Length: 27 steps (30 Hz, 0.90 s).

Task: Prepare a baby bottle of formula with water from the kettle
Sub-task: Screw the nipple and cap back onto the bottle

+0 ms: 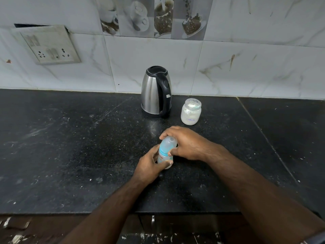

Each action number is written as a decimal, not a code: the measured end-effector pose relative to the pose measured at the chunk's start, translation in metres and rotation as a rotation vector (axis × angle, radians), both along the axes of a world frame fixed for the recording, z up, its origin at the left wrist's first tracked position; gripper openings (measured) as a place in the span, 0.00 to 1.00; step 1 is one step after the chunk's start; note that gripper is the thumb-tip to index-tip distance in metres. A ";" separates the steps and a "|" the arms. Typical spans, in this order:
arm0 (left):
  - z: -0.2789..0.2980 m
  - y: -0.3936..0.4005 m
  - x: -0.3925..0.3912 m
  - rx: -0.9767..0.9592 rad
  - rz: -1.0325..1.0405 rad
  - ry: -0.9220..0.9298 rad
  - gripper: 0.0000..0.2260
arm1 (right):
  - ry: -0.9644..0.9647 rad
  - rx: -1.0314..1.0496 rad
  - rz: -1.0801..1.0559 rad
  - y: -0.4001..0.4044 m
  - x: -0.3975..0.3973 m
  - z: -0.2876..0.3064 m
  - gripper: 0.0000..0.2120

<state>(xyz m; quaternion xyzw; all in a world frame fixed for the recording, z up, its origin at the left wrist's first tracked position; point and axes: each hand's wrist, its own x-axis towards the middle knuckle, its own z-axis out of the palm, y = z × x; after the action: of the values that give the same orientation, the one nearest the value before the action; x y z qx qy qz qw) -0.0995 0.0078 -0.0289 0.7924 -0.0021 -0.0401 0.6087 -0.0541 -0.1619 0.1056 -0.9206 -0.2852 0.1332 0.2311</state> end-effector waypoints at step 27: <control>0.003 -0.004 -0.005 0.069 0.025 -0.014 0.24 | -0.017 -0.112 -0.040 0.018 -0.008 -0.022 0.29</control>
<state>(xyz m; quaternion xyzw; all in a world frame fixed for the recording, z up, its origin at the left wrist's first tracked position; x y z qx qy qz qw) -0.1041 0.0038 -0.0256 0.8133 0.0048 -0.0268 0.5813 -0.0622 -0.1436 0.0833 -0.9388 -0.2606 0.1366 0.1792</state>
